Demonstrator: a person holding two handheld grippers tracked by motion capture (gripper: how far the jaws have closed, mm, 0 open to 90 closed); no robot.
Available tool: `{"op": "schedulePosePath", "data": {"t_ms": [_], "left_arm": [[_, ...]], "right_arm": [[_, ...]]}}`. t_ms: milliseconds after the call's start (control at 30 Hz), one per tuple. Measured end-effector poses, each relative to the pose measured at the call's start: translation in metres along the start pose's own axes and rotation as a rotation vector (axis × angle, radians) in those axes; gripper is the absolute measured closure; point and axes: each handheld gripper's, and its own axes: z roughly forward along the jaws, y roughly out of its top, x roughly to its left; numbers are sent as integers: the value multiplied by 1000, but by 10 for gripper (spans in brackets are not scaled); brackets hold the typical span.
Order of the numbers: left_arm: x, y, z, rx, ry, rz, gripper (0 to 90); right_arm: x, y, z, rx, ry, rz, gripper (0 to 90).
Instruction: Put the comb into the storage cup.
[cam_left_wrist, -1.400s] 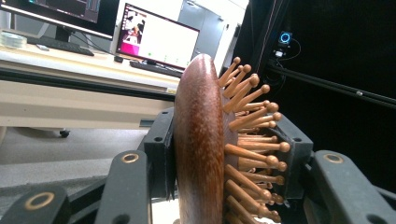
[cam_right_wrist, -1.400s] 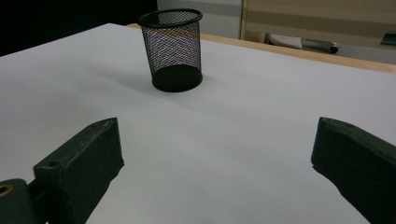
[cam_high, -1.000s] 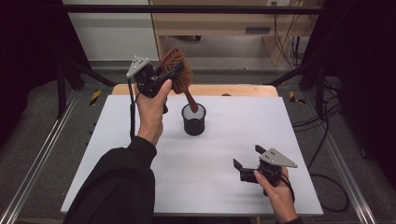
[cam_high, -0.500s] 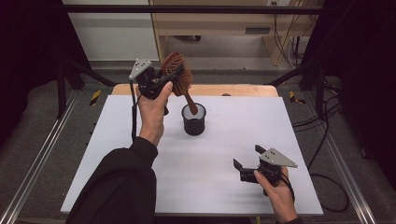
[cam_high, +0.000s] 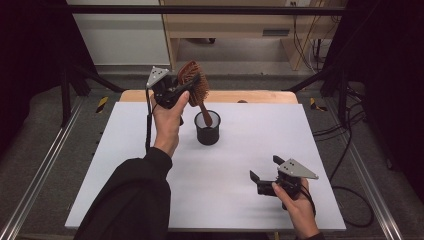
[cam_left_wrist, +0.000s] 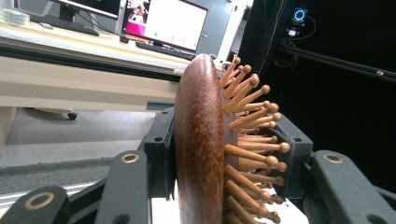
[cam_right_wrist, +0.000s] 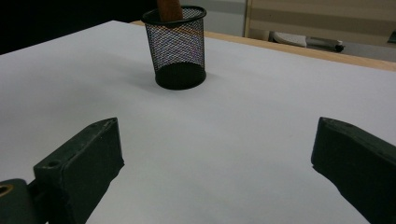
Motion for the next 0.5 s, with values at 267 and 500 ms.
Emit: {"op": "schedulePosePath", "data": {"t_ms": [267,500], "left_arm": [[3,-3,3,3,3,-4,508],[5,-6,4,6,2,-12,507]], "right_arm": [[0,0,-1,-1,1,4,25],[0,0,-1,1,2,6,25]]}}
